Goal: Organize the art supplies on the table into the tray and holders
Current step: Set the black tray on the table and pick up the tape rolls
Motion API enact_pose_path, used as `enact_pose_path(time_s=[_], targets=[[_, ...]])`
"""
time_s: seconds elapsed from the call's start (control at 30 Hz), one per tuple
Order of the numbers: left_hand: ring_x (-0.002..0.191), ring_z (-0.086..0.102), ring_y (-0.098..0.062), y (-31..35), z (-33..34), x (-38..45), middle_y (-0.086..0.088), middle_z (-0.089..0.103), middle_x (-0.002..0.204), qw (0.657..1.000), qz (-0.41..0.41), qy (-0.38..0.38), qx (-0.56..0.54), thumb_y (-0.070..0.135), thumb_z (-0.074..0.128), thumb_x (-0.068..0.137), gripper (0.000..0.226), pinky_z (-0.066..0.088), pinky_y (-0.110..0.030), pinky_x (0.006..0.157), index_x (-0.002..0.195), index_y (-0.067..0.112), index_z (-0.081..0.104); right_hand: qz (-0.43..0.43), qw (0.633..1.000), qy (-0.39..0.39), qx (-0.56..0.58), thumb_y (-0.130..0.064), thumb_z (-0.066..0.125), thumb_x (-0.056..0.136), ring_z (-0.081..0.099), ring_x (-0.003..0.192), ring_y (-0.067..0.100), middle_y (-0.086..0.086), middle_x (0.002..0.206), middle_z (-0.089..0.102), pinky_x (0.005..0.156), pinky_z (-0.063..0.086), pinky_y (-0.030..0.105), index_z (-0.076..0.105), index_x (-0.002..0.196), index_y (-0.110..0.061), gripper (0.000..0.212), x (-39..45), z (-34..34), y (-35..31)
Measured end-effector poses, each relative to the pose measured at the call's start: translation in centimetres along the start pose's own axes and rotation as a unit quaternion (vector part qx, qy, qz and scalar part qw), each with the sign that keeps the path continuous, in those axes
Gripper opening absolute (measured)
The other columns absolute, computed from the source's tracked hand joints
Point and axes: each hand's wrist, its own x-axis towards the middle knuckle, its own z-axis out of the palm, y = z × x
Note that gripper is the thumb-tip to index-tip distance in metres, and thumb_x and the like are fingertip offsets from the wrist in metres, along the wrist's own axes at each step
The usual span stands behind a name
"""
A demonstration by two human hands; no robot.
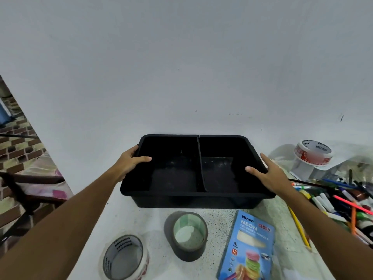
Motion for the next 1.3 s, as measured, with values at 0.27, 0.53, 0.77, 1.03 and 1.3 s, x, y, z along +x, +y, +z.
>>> enact_pose_path(time_s=[0.27,0.53,0.77,1.03,1.3], targets=[[0.147,0.016,-0.021,1.1,1.2,-3.8,-0.001,0.025,0.158,0.892,0.156,0.009,0.425,0.08,0.045,0.068,0.092,0.005,-0.057,0.117,0.146,0.03,0.037,-0.133,0.955,-0.047,-0.259,-0.096,0.005,0.062,0.022,0.143,0.03,0.007,0.155,0.027,0.113,0.026,0.05,0.014,0.152,-0.039,0.106,-2.6,0.1,-2.3],[0.149,-0.005,-0.025,-1.8,2.6,-9.2,-0.004,0.013,0.161,0.799,0.103,0.0,0.593,0.097,-0.002,0.055,0.118,0.006,-0.065,0.112,0.15,0.032,0.027,-0.132,0.932,-0.096,-0.323,-0.104,0.005,0.043,-0.003,0.148,0.034,0.002,0.162,0.007,0.115,0.014,0.06,0.007,0.151,-0.045,0.123,-4.8,1.4,-1.1],[0.149,0.002,-0.026,-3.1,2.8,-8.3,-0.003,0.032,0.155,0.802,0.128,0.034,0.582,0.097,-0.012,0.053,0.126,0.023,-0.057,0.113,0.144,0.028,0.041,-0.125,0.939,-0.059,-0.315,-0.102,0.01,0.045,0.003,0.148,0.033,0.004,0.161,0.013,0.11,0.025,0.057,0.014,0.151,-0.041,0.123,-5.4,2.4,-1.0],[0.148,0.006,-0.023,-2.6,3.2,-6.9,0.003,0.06,0.131,0.821,0.156,0.058,0.545,0.096,0.006,0.062,0.111,0.032,-0.056,0.108,0.128,0.024,0.059,-0.126,0.94,-0.032,-0.316,-0.103,0.009,0.046,0.008,0.147,0.035,0.005,0.159,0.018,0.108,0.029,0.057,0.018,0.151,-0.04,0.123,-4.5,1.7,-1.1],[0.148,0.003,-0.03,-2.8,3.2,-8.0,-0.003,0.038,0.15,0.81,0.143,0.086,0.562,0.092,0.012,0.066,0.108,-0.004,-0.07,0.108,0.149,0.026,0.028,-0.123,0.931,-0.06,-0.337,-0.103,0.003,0.044,0.007,0.146,0.036,0.004,0.16,0.015,0.109,0.03,0.058,0.011,0.151,-0.041,0.124,-4.8,1.7,-1.3]])
